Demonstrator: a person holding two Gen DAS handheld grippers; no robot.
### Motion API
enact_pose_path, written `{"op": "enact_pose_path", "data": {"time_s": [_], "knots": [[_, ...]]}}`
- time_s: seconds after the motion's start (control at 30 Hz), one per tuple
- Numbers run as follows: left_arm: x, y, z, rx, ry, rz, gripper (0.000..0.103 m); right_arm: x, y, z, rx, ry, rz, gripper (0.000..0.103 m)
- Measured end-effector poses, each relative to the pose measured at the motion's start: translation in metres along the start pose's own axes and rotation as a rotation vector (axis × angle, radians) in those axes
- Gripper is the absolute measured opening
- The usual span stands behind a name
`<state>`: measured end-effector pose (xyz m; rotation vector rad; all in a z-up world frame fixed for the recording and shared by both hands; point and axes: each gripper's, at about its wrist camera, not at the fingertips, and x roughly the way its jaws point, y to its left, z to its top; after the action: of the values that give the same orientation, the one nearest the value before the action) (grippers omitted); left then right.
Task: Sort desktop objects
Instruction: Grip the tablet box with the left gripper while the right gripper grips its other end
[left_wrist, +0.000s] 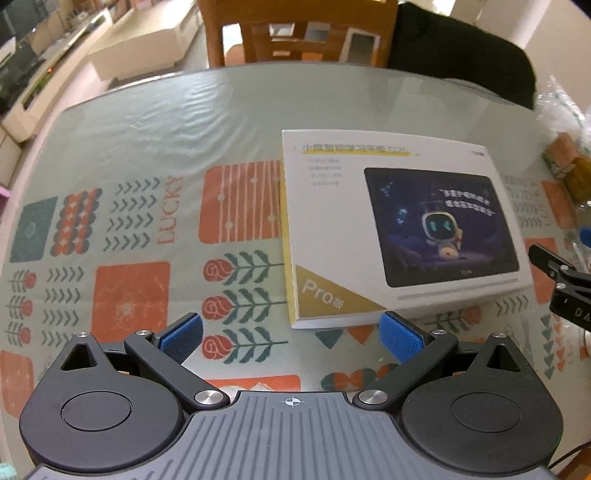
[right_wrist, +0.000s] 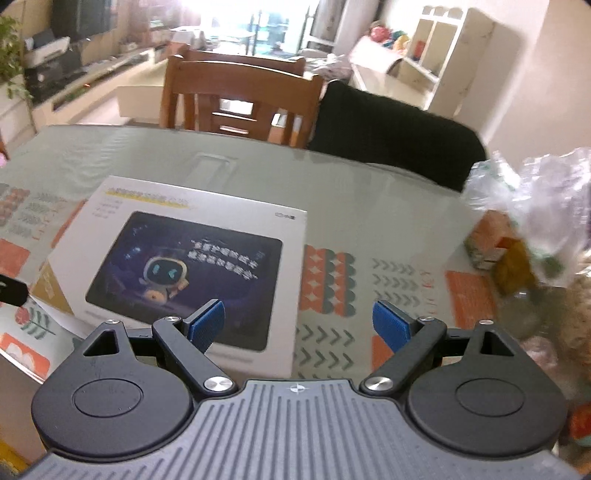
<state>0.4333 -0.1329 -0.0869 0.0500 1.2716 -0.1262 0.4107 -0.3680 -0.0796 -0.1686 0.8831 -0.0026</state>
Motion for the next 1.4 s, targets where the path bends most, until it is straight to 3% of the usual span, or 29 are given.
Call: {"op": "enact_pose_path", "data": {"time_s": [0.17,0.3,0.5,0.73,1.0,1.4], "knots": [[0.01,0.0,0.009,-0.022,0.008,0.022,0.103,0.021,-0.019,0.014,0.031,0.05,0.154,0.103],[0.017,0.001,0.015,-0.015,-0.001,0.051,0.103,0.037,-0.033,0.027,0.059,0.111,0.195,0.103],[0.031,0.0,0.025,-0.019,0.038,0.03,0.103,0.061,-0.05,0.041,0.108,0.161,0.224,0.103],[0.044,0.007,0.036,-0.016,0.083,-0.034,0.103,0.095,-0.086,0.051,0.276,0.23,0.353,0.103],[0.065,0.019,0.046,-0.046,0.137,-0.145,0.103,0.138,-0.107,0.054,0.36,0.315,0.479,0.103],[0.074,0.026,0.049,-0.051,0.152,-0.173,0.103,0.18,-0.121,0.05,0.425,0.411,0.66,0.103]]}}
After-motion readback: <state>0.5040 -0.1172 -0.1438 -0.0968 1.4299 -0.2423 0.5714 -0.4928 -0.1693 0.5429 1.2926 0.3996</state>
